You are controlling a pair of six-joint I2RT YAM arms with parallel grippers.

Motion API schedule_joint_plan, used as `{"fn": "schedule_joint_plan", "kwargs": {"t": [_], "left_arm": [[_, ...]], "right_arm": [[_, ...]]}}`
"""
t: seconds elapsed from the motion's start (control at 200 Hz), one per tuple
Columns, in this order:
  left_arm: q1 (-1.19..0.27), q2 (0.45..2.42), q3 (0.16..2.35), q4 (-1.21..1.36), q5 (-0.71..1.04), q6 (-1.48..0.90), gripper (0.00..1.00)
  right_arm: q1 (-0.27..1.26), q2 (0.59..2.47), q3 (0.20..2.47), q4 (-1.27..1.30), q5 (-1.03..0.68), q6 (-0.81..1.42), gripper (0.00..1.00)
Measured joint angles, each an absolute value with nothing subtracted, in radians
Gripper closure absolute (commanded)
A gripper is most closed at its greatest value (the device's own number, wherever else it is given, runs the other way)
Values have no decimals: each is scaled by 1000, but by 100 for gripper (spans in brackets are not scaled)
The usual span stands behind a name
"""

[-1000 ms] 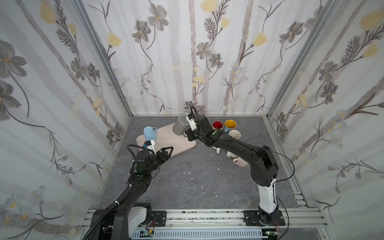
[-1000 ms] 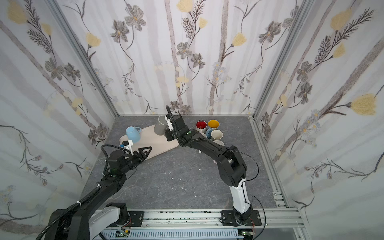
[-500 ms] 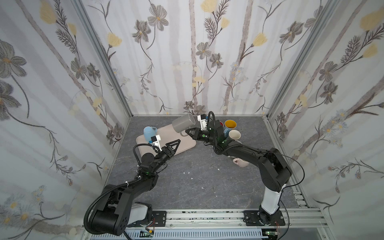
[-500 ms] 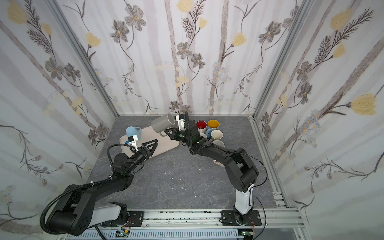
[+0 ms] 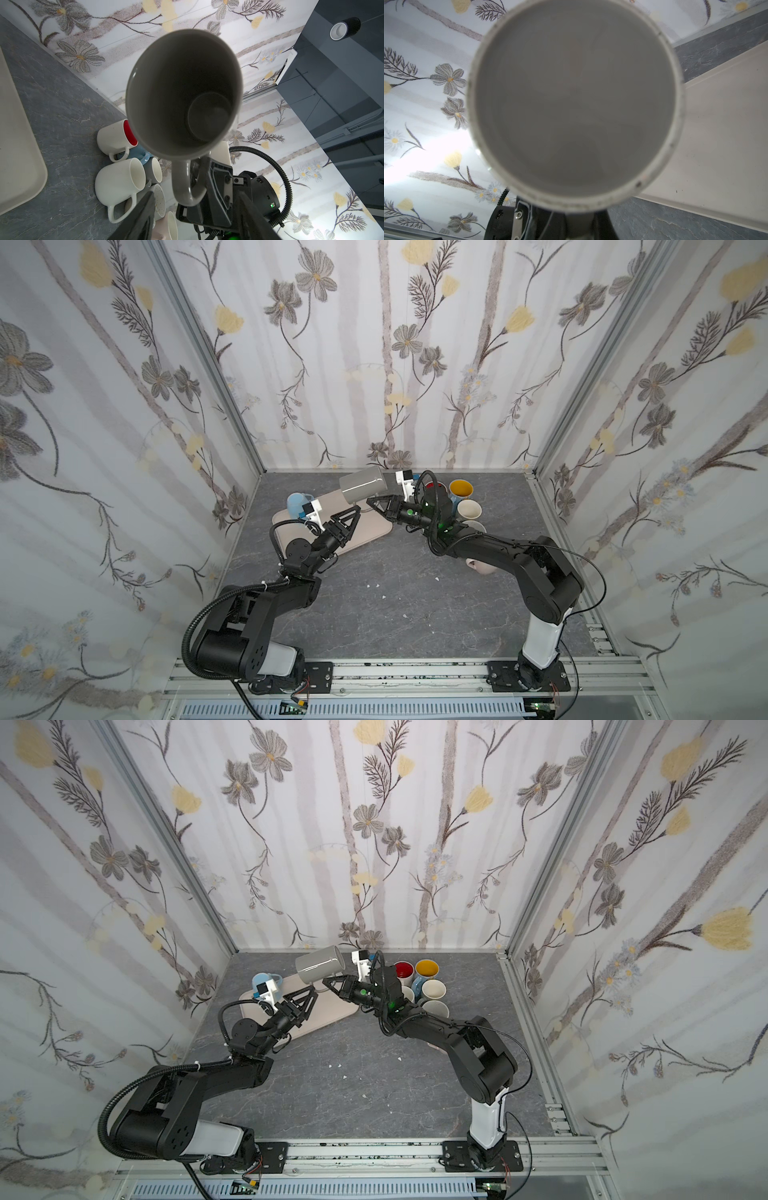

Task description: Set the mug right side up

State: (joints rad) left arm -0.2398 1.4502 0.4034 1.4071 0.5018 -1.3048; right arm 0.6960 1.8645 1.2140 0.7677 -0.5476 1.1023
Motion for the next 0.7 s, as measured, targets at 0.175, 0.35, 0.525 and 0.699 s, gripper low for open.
{"fn": "schedule_joint_plan", "kwargs": {"t": [0.175, 0.35, 0.525, 0.699], "left_arm": [[-250, 1568, 466, 1510, 501, -1372, 53], [-288, 1671, 538, 1580, 521, -1432, 73], [-310, 1693, 548, 1615, 517, -1460, 100], [-320, 1660, 533, 1608, 516, -1446, 100]], "right_arm": [[700, 1864, 1196, 791, -570, 1129, 100], [693, 1862, 1187, 796, -570, 1142, 100], [672, 1843, 1181, 766, -590, 1143, 91], [659, 1805, 1182, 692, -622, 1086, 69]]}}
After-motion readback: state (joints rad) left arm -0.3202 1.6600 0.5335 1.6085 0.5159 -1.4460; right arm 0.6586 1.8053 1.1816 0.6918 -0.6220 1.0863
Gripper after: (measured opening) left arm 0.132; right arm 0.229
